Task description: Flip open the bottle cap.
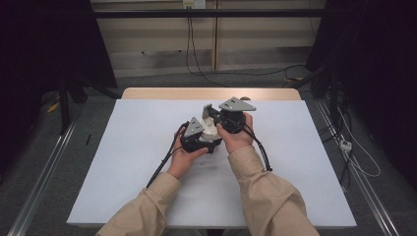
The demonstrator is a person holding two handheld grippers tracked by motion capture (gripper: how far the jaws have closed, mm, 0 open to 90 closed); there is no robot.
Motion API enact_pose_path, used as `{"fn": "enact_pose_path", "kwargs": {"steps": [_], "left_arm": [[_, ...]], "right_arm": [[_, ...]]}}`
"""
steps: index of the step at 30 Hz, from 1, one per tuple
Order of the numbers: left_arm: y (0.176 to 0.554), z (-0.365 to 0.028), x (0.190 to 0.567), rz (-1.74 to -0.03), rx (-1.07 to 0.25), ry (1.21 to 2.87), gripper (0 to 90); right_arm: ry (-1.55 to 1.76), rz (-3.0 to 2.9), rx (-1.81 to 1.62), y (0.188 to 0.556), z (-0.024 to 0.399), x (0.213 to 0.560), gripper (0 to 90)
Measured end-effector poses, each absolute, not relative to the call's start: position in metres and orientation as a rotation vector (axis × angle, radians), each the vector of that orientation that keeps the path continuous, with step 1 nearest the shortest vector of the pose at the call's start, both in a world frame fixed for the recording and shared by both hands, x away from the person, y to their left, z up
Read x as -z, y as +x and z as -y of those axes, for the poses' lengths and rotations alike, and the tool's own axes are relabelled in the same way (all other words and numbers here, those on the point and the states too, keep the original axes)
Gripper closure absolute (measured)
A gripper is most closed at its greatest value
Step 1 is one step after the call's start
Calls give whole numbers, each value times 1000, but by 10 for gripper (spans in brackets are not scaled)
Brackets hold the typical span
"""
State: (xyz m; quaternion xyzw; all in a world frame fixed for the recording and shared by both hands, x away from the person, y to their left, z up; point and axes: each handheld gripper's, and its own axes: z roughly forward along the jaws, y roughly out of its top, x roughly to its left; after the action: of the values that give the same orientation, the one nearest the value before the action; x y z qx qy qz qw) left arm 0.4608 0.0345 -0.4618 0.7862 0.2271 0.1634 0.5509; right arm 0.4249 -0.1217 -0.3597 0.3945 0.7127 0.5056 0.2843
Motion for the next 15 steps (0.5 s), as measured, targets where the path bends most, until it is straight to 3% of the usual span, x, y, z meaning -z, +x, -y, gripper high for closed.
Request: {"fn": "enact_pose_path", "kwargs": {"steps": [15], "left_arm": [[461,-35,462,-533,-388,1863,187]], "right_arm": [[1066,-1913,-1344,431,120,360,900]]}}
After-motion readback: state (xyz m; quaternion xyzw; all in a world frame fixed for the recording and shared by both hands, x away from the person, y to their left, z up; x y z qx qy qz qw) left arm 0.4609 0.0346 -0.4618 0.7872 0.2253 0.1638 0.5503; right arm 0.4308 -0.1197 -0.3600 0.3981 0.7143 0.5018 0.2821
